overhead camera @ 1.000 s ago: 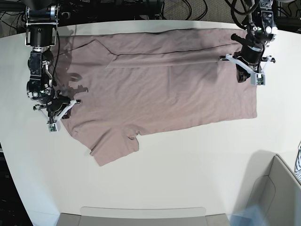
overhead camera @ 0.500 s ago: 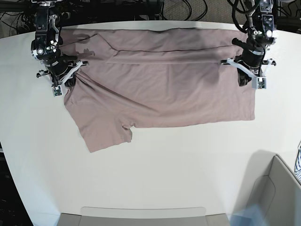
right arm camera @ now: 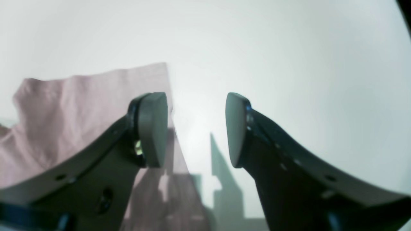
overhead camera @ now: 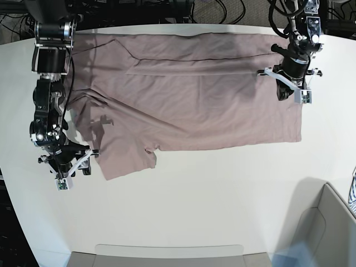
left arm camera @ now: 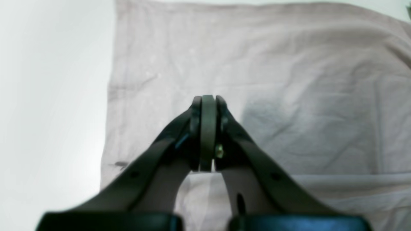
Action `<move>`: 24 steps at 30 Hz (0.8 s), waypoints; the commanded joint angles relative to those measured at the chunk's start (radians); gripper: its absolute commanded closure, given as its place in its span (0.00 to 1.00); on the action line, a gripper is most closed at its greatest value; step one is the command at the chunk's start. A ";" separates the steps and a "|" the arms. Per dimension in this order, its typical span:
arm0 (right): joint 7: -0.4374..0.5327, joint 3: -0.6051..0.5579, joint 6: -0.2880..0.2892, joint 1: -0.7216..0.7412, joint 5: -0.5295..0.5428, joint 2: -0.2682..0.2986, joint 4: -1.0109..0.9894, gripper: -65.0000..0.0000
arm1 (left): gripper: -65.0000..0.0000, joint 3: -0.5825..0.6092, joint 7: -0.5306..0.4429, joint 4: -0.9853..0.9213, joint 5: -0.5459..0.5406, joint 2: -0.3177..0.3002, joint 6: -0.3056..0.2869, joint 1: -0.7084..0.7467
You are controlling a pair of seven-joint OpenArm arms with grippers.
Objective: Fold the T-shirt properly
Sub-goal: 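Grasp the opposite long edge of the shirt with both grippers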
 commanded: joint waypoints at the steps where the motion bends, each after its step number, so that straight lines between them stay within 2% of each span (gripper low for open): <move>1: 0.032 -0.009 0.014 0.057 0.000 0.014 -0.043 0.55 | 1.00 -0.005 -0.022 0.018 0.003 -0.010 -0.002 -0.002; 7: 0.159 -0.033 0.023 0.167 0.000 0.009 -0.368 0.55 | 1.00 -0.005 -0.022 0.018 0.003 -0.010 -0.002 -0.002; 10: 0.199 -0.041 0.025 0.178 0.000 0.006 -0.454 0.55 | 1.00 -0.005 -0.022 0.018 0.003 -0.010 -0.002 -0.002; 13: 0.204 -0.096 0.026 0.176 0.004 -0.003 -0.492 0.55 | 1.00 -0.005 -0.022 0.018 0.003 -0.010 -0.002 -0.002; 15: 0.204 -0.167 0.029 0.167 0.047 -0.011 -0.489 0.55 | 1.00 -0.005 -0.022 0.018 0.003 -0.010 -0.002 -0.010; 18: 0.202 -0.245 0.064 0.152 0.147 -0.011 -0.492 0.55 | 1.00 -0.005 -0.015 0.018 0.003 -0.010 -0.002 -0.035; 20: 0.196 -0.270 0.067 0.150 0.201 -0.012 -0.497 0.55 | 1.00 -0.007 0.023 0.018 0.003 -0.010 -0.002 -0.045; 24: 0.195 -0.276 0.067 0.147 0.244 -0.011 -0.500 0.55 | 1.00 -0.008 0.178 0.018 0.008 -0.010 -0.002 -0.145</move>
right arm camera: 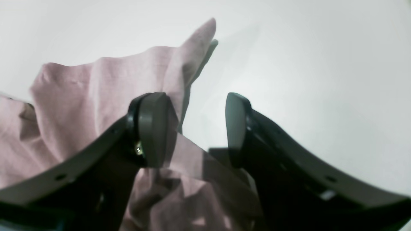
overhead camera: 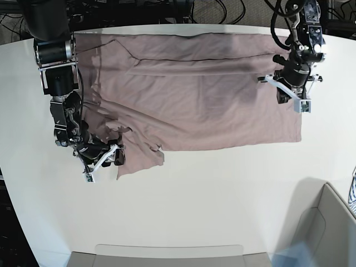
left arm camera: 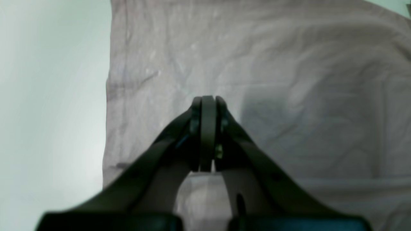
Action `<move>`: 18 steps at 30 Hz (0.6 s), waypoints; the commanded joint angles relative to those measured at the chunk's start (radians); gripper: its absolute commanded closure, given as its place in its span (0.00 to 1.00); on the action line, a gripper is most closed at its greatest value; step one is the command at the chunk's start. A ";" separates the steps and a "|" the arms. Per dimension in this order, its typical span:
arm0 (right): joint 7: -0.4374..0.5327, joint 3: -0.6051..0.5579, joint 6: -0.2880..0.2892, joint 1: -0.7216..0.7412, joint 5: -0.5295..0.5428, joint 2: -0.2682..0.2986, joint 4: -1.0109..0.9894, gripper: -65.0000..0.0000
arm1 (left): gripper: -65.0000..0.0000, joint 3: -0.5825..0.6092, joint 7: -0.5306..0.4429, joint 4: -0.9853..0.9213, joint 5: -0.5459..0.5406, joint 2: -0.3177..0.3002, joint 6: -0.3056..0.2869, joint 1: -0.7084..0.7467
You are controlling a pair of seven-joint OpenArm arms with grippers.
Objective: Fold the T-shirt properly
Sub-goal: 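Grasp the opposite long edge of the shirt with both grippers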
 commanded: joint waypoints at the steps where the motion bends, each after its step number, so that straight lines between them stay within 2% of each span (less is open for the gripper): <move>1: -0.051 0.000 -0.006 0.008 -0.017 0.010 -0.001 0.55 | 1.00 -0.009 0.003 0.019 0.001 -0.010 -0.001 -0.042; 4: -0.051 0.006 -0.006 -0.003 -0.019 0.015 0.005 0.55 | 1.00 -0.010 0.051 0.007 0.001 -0.015 -0.001 -0.115; 6: -0.051 0.003 -0.006 -0.003 -0.019 0.029 0.003 0.55 | 0.87 -0.010 0.052 -0.032 0.001 -0.021 -0.001 -0.174; 9: -0.051 0.000 -0.006 -0.006 -0.019 0.033 0.002 0.55 | 0.67 -0.001 0.052 -0.147 -0.007 -0.089 -0.002 -0.272; 10: -0.051 0.003 -0.006 -0.014 -0.019 0.035 0.003 0.55 | 0.65 -0.001 0.052 -0.187 -0.007 -0.103 -0.002 -0.304; 14: -0.051 0.006 -0.006 -0.024 -0.019 0.045 0.006 0.55 | 0.66 0.000 0.040 -0.400 -0.014 -0.158 -0.005 -0.435; 16: -0.051 0.005 -0.006 -0.024 -0.019 0.048 0.006 0.55 | 0.66 0.033 0.010 -0.492 -0.054 -0.190 -0.015 -0.476; 18: -0.051 0.003 -0.006 -0.024 -0.019 0.048 0.006 0.55 | 0.66 0.123 -0.029 -0.596 -0.119 -0.256 -0.065 -0.510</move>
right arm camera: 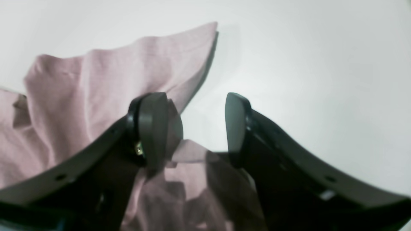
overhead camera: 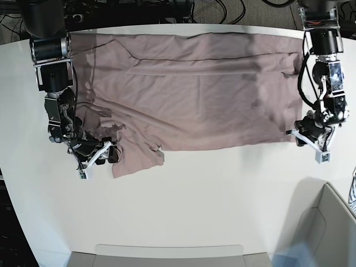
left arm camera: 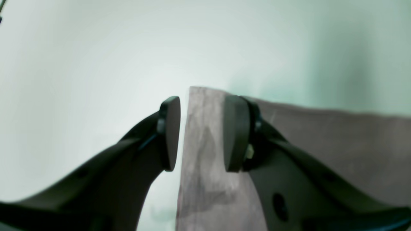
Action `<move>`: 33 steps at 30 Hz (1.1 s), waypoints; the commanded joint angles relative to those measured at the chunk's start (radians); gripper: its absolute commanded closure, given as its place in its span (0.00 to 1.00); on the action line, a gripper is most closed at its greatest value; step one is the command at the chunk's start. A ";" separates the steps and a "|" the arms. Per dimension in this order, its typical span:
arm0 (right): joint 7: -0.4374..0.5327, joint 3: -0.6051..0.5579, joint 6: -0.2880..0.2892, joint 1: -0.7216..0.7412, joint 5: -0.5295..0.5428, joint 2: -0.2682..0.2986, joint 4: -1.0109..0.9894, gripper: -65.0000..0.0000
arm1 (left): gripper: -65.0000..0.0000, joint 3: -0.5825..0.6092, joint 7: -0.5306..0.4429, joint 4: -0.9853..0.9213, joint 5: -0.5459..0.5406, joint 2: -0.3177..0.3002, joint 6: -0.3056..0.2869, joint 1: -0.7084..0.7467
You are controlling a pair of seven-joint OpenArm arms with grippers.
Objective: Fold the T-shirt properly
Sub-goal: 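Grasp the opposite long edge of the shirt with both grippers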
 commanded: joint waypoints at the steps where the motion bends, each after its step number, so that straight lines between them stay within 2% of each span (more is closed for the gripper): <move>1: -0.068 -0.003 -0.019 0.001 -0.032 0.010 -0.005 0.55 | 0.66 0.042 -0.037 -0.038 -0.026 -0.050 -0.006 -0.038; 4: -0.068 -0.004 -0.019 0.001 -0.032 0.008 -0.005 0.55 | 0.66 0.152 -0.116 -0.173 -0.064 -0.088 -0.011 -0.084; 8: -0.064 -0.004 -0.019 0.001 -0.032 0.010 -0.005 0.55 | 0.66 0.183 -0.193 -0.300 -0.066 -0.088 -0.011 -0.104; 13: -0.062 -0.006 -0.019 0.004 -0.032 0.013 -0.004 0.55 | 0.66 0.186 -0.190 -0.308 -0.066 -0.083 -0.018 -0.102; 17: -0.062 -0.006 -0.017 0.004 -0.032 0.007 -0.004 0.55 | 0.66 0.292 -0.198 -0.308 -0.070 -0.083 -0.020 -0.102; 20: -0.062 -0.007 -0.017 0.006 -0.032 0.001 -0.004 0.60 | 0.73 0.330 -0.199 -0.309 -0.069 -0.067 -0.020 -0.102; 22: -0.062 -0.007 -0.017 0.009 -0.033 -0.012 -0.002 0.73 | 0.84 0.310 -0.199 -0.312 -0.064 -0.045 -0.020 -0.102; 24: -0.061 -0.007 -0.017 0.015 -0.033 -0.013 -0.002 0.93 | 1.00 0.264 -0.202 -0.334 -0.064 -0.034 -0.018 -0.102; 25: -0.061 -0.006 -0.017 0.024 -0.033 -0.015 -0.002 1.00 | 1.00 0.235 -0.215 -0.343 -0.064 -0.024 -0.018 -0.102; 28: -0.059 -0.006 -0.017 0.040 -0.033 -0.012 0.002 1.00 | 1.00 0.137 -0.258 -0.346 -0.064 -0.008 -0.020 -0.096; 33: -0.070 0.000 -0.016 0.021 -0.032 0.007 0.167 1.00 | 1.00 0.006 -0.259 -0.242 -0.069 -0.005 -0.020 -0.050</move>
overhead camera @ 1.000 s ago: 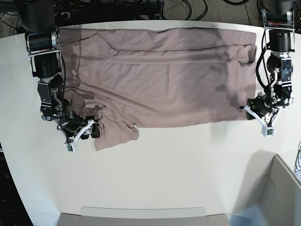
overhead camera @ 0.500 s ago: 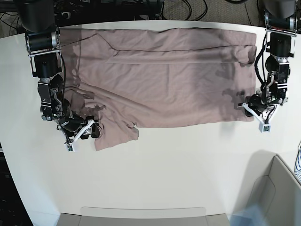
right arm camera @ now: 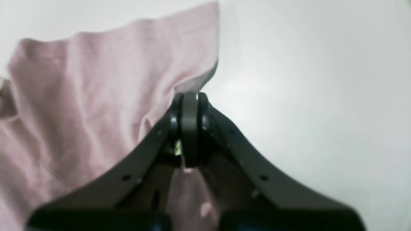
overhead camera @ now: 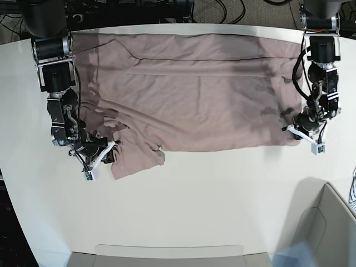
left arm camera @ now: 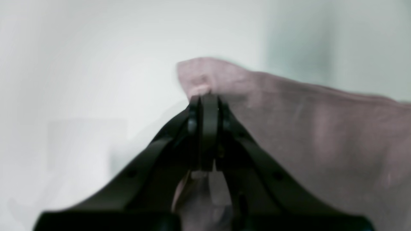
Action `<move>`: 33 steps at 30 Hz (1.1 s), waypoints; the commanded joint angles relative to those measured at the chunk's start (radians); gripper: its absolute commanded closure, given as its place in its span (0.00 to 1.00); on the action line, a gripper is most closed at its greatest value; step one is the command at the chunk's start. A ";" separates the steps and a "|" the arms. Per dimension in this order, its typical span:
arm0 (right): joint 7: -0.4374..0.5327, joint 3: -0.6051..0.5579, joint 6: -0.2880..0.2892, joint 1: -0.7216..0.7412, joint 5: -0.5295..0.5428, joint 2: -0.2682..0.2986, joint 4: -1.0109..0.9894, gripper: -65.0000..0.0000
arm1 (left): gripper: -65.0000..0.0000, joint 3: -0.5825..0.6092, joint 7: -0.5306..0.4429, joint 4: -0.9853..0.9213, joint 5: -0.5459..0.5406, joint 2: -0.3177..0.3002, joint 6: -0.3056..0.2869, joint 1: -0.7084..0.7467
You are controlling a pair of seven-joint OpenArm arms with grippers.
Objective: Fold the T-shirt properly
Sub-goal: 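Grasp the opposite long edge of the shirt with both grippers, then fold the grasped edge over onto the first fold with both grippers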
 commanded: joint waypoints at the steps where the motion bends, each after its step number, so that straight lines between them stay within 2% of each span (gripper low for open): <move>1: 0.024 0.006 0.005 0.026 0.018 0.026 0.057 1.00 | 1.00 -0.029 -0.022 0.052 0.000 -0.023 0.000 -0.003; 5: -0.012 0.017 0.005 -0.023 0.020 0.046 0.176 1.00 | 1.00 -0.072 0.004 0.166 0.000 -0.023 0.000 0.064; 7: -0.050 0.055 0.005 -0.051 0.020 0.058 0.228 1.00 | 1.00 -0.098 0.021 0.201 0.000 -0.023 0.000 0.084; 12: -0.108 0.192 0.005 -0.132 0.020 0.046 0.391 1.00 | 1.00 -0.169 0.025 0.293 -0.001 -0.022 0.000 0.147; 23: -0.275 0.373 0.005 -0.312 0.021 0.044 0.739 1.00 | 1.00 -0.212 0.027 0.477 -0.001 -0.022 0.000 0.307; 33: -0.288 0.485 0.005 -0.502 0.021 0.043 0.922 1.00 | 1.00 -0.295 0.051 0.572 -0.001 0.003 0.000 0.433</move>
